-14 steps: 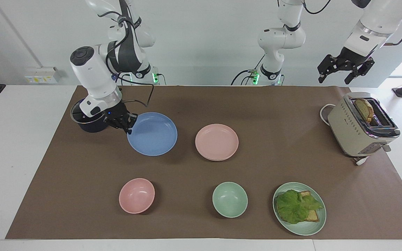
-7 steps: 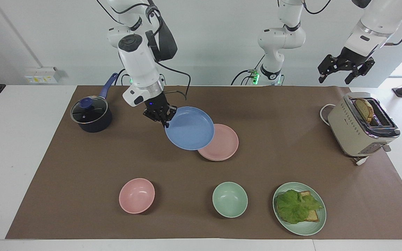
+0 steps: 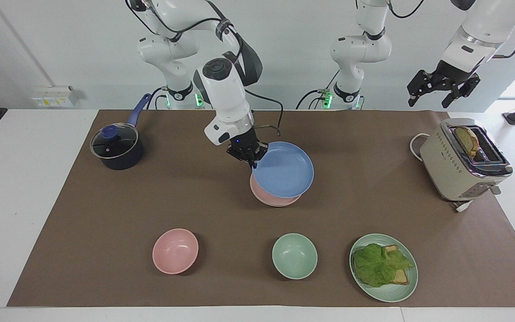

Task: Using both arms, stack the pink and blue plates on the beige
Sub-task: 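Carry the blue plate with the right gripper over the pink plate, then lower the blue plate onto the pink plate and open the right gripper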

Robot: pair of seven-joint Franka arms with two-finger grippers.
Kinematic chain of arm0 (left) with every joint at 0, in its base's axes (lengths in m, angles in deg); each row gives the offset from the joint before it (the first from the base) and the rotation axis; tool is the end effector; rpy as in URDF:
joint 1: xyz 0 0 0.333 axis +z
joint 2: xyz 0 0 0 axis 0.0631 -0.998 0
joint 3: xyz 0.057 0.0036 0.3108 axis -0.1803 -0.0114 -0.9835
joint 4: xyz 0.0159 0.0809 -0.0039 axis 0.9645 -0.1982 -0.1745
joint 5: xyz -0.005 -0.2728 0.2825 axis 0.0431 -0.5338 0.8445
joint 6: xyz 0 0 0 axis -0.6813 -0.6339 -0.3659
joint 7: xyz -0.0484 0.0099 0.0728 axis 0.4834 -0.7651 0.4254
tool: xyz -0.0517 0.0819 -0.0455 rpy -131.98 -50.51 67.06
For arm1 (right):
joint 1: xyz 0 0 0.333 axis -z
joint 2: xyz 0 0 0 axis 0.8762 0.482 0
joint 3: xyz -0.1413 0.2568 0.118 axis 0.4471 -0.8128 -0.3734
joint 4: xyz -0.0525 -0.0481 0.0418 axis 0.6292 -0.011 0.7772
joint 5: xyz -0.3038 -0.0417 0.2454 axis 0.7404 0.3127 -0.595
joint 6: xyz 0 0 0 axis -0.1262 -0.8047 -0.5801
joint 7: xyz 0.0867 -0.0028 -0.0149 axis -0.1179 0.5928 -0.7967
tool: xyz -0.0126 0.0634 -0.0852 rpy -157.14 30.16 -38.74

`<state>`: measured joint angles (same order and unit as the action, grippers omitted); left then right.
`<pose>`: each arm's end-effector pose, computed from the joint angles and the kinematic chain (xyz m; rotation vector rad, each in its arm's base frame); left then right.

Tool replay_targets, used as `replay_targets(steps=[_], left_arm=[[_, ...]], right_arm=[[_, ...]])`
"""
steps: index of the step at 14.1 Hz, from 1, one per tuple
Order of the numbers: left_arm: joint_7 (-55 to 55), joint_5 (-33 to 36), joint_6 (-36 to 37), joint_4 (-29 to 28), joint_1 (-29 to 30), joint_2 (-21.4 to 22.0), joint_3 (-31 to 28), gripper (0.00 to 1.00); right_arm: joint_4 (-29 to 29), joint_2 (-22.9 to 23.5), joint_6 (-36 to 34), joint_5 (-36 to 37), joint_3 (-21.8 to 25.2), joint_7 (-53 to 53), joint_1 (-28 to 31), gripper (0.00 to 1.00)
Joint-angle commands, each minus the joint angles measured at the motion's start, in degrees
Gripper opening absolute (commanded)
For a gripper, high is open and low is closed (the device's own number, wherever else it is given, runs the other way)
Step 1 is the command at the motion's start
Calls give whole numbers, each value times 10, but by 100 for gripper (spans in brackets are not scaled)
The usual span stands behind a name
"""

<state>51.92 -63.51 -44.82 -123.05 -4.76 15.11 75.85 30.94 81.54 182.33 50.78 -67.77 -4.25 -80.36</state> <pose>0.5151 -0.0210 0.6625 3.1141 -0.1510 -0.0515 0.5547 0.3169 0.4335 -2.8969 0.2615 -0.0964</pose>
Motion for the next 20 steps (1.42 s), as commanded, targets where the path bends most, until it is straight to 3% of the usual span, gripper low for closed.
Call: replay_targets(steps=[1,5,13,14,16,17,20], left_arm=[[-3,3,9,6,4,2,2,100],[-3,3,9,6,4,2,2,100],[-3,3,9,6,4,2,2,100],[-3,3,9,6,4,2,2,100],[-3,3,9,6,5,2,2,100],[-3,3,9,6,5,2,2,100],[-3,3,9,6,4,3,2,100]], right_arm=[[50,-17,16,-11,1,-6,-11,0],[95,-17,49,-10,1,-58,-10,0],[112,4,116,-9,1,-61,-11,0],[111,4,115,-9,1,-61,-11,4],[106,8,117,-8,2,-59,-11,52],[104,9,117,-6,2,-57,-11,69],[97,4,116,-2,3,-56,-10,97]])
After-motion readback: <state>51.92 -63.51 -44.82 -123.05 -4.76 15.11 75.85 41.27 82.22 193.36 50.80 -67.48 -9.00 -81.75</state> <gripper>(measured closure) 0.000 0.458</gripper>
